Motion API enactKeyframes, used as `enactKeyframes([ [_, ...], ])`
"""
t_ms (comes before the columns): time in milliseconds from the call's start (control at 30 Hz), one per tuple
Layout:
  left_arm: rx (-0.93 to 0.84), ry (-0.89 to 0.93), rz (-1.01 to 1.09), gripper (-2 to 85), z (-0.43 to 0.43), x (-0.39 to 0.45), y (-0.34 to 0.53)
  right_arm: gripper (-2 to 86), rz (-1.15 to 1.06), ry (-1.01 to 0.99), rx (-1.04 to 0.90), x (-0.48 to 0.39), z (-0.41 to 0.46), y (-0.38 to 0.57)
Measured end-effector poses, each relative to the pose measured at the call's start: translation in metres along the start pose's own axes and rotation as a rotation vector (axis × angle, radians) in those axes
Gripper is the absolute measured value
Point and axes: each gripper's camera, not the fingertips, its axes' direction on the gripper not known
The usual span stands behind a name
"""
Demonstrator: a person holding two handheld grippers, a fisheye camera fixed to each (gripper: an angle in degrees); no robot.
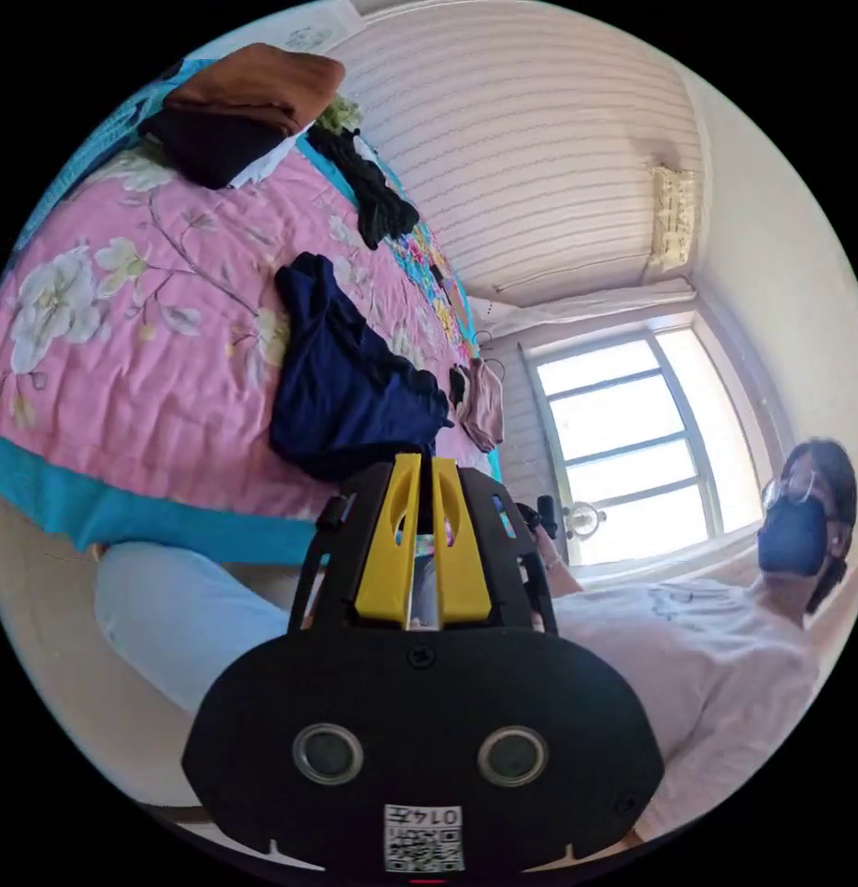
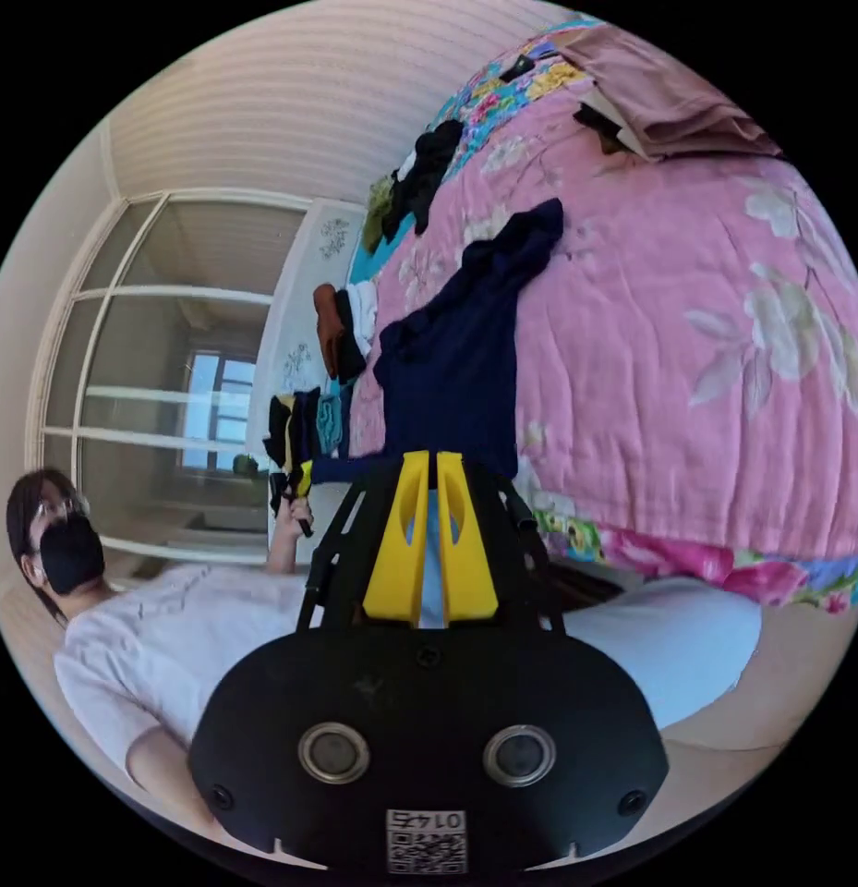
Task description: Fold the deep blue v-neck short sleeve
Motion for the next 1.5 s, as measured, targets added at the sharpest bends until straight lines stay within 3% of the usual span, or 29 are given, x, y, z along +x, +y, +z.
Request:
enactKeyframes([
  [33, -0.055, 0.05, -0.001, -0.8, 0.015, 0.001, -0.043, 0.5, 0.055, -0.008, 0.113, 0.003, -0.009, -0.034],
  [133, -0.09, -0.106, 0.172, -0.8, 0.033, 0.065, -0.152, 0.5, 0.024, -0.141, 0.365, -0.03, -0.043, -0.126],
  [200, 0.001, -0.237, 0.32, -0.7, 0.023, 0.131, -0.204, 0.5, -0.074, -0.179, 0.489, -0.077, -0.075, -0.171],
  [267, 0.223, -0.318, 0.442, -0.5, -0.005, 0.212, -0.242, 0.5, -0.236, -0.213, 0.676, -0.146, -0.117, -0.199],
  [367, 0.458, -0.221, 0.489, -0.4, -0.029, 0.27, -0.245, 0.5, -0.43, -0.242, 0.815, -0.206, -0.142, -0.204],
  [467, 0.542, -0.13, 0.522, -0.4, -0.037, 0.283, -0.229, 0.5, -0.527, -0.244, 0.853, -0.221, -0.151, -0.196],
  [600, 0.501, -0.191, 0.577, -0.4, -0.028, 0.258, -0.204, 0.5, -0.56, -0.274, 0.801, -0.189, -0.143, -0.178],
  [700, 0.36, -0.245, 0.537, -0.4, -0.013, 0.204, -0.182, 0.5, -0.519, -0.273, 0.702, -0.136, -0.121, -0.159],
  [800, 0.209, -0.31, 0.452, -0.3, 0.007, 0.133, -0.143, 0.6, -0.439, -0.276, 0.564, -0.071, -0.085, -0.131],
  [967, -0.06, -0.431, 0.187, -0.4, 0.044, 0.015, -0.055, 0.5, -0.142, -0.098, 0.234, 0.041, 0.0, -0.07],
  [1167, -0.182, -0.489, -0.028, -0.3, 0.055, -0.049, 0.014, 0.5, 0.074, -0.036, 0.039, 0.1, 0.058, -0.007],
  [1500, -0.187, -0.518, -0.025, -0.3, 0.066, -0.052, 0.036, 0.5, 0.134, 0.056, -0.077, 0.117, 0.088, 0.015],
])
